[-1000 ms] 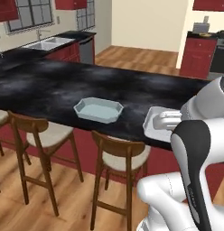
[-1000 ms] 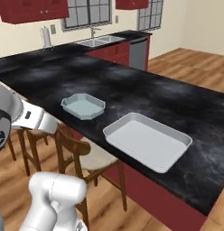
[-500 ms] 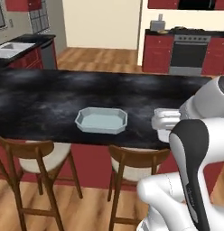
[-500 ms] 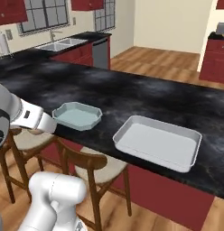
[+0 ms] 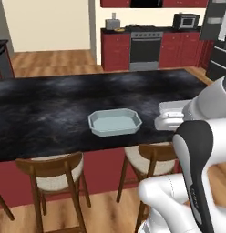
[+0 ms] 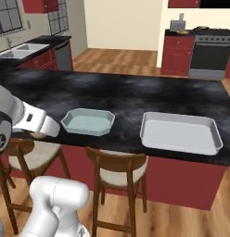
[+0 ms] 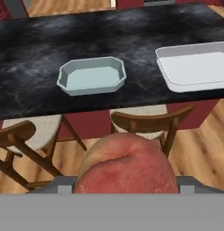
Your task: Place the cold items (sweet potato and peach) from the fridge in one tupperware on the dining counter. Place the warm items (hot dog and kebab skewer) in the stove area in another tupperware.
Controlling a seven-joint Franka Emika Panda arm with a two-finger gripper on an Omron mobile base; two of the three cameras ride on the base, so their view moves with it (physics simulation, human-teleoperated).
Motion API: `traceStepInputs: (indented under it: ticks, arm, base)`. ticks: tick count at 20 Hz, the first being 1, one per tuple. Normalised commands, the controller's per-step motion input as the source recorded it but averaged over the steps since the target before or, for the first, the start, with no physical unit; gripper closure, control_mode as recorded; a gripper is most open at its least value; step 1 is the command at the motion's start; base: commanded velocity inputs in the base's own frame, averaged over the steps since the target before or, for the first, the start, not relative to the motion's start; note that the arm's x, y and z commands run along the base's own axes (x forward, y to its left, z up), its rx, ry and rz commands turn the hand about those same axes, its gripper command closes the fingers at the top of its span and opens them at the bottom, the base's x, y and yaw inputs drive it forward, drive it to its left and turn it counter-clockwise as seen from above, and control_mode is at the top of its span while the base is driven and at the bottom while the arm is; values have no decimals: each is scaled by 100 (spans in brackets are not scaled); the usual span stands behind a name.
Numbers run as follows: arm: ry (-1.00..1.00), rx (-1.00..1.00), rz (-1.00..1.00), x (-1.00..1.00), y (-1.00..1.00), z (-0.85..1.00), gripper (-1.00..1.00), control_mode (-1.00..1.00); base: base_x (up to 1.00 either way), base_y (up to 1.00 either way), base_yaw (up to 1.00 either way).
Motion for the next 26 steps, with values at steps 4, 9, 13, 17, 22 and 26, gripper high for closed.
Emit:
traceStepInputs:
  ticks: [4,9,13,17,22,26]
  arm:
    - [0,0,0,0,0,0,100,100]
    - [0,0,0,0,0,0,100,100]
    - [0,0,0,0,0,0,100,100]
    - [6,3,0,25,-6,1,100,-100]
    - [37,8,0,100,-20,-12,100,-100]
    - [27,-1,1,98,0,-54,100,-100]
  base:
    - [2,100,-32]
    - [61,57,-15]
    - [100,-2,0]
    - [75,-16,0]
    - [0,0,0]
    - [0,0,0]
